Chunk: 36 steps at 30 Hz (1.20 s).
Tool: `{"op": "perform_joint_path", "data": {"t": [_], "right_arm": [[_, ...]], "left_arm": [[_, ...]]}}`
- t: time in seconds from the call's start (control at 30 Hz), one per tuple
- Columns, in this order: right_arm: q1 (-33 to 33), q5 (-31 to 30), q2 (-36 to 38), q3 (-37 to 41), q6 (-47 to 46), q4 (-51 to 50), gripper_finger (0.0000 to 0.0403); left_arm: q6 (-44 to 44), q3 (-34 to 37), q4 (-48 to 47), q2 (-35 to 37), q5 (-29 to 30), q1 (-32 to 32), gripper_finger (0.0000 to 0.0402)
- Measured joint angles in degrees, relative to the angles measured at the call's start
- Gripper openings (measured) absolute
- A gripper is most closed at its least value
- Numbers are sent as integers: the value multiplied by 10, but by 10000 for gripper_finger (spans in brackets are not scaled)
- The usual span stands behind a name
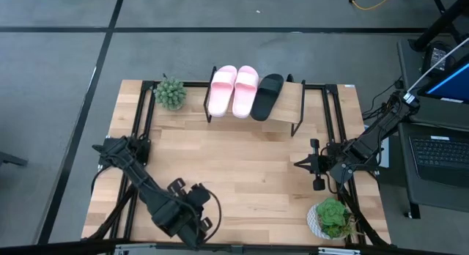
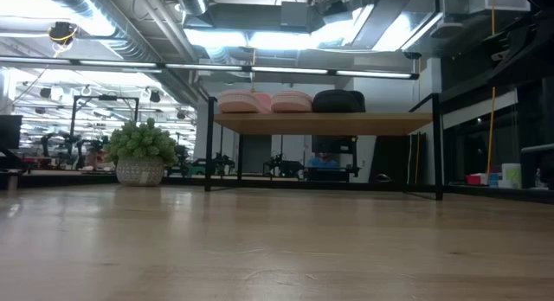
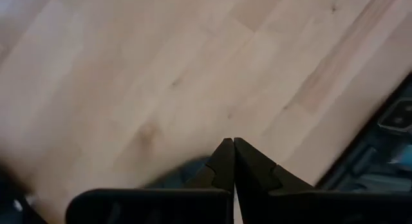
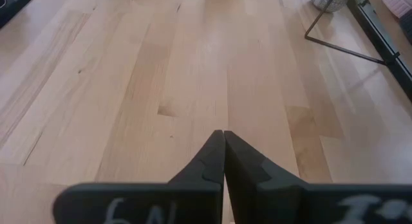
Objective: Pick and place slides into the shelf
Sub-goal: Put the black slipper on the shelf
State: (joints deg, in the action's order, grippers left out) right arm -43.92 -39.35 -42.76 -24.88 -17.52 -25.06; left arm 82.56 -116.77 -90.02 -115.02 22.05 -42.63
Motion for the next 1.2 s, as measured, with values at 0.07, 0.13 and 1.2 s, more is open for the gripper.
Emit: {"op": "perform_joint_path", "data": {"t": [0.07,0.13,1.2], "right_arm": [[0,0,0,0,0,0,10],[0,0,0,0,0,0,10],[0,0,0,0,105,67,10]], "left_arm": [[25,0,0,0,-2,-8,0],[38,0,0,0,-3,-12,0],[209,153,73,-1,-104,-59,0]]}}
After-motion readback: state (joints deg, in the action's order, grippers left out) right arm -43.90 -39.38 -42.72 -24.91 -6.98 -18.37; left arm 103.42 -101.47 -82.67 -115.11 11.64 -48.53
